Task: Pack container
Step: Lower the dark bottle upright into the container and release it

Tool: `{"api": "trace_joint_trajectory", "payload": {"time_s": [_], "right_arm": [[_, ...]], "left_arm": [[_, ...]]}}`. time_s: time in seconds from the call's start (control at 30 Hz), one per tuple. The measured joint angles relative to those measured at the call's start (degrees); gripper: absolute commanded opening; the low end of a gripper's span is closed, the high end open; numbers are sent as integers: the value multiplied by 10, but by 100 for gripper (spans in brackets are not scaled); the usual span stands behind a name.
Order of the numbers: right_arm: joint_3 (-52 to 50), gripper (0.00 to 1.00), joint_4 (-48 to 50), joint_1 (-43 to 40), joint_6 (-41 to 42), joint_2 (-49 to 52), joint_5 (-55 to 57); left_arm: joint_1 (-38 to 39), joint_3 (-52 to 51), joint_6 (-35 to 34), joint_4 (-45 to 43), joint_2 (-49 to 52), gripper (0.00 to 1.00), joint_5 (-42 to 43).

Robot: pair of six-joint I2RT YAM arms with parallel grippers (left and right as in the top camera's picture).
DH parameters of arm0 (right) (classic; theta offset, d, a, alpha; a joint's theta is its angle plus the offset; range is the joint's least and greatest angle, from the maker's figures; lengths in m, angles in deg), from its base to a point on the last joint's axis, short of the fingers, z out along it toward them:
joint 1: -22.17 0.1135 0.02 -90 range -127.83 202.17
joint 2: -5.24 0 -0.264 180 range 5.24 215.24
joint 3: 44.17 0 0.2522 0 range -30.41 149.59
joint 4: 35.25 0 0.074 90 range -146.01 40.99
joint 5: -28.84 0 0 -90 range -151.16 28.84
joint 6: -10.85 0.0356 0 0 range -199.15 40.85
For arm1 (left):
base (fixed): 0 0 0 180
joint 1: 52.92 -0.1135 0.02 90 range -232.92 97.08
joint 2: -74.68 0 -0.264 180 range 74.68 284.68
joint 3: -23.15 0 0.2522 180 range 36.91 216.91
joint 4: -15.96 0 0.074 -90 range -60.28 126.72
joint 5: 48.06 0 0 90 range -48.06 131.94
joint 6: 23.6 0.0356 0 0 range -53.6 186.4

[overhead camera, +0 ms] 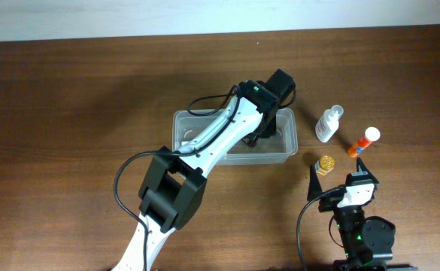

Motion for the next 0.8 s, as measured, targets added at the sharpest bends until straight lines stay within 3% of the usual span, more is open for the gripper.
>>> {"api": "trace_joint_trajectory", "payload": {"time_s": [0.8], "right_arm": [[0,98,0,0,0,0,0]], "left_arm": [[0,0,-5,0,0,57,0]]}}
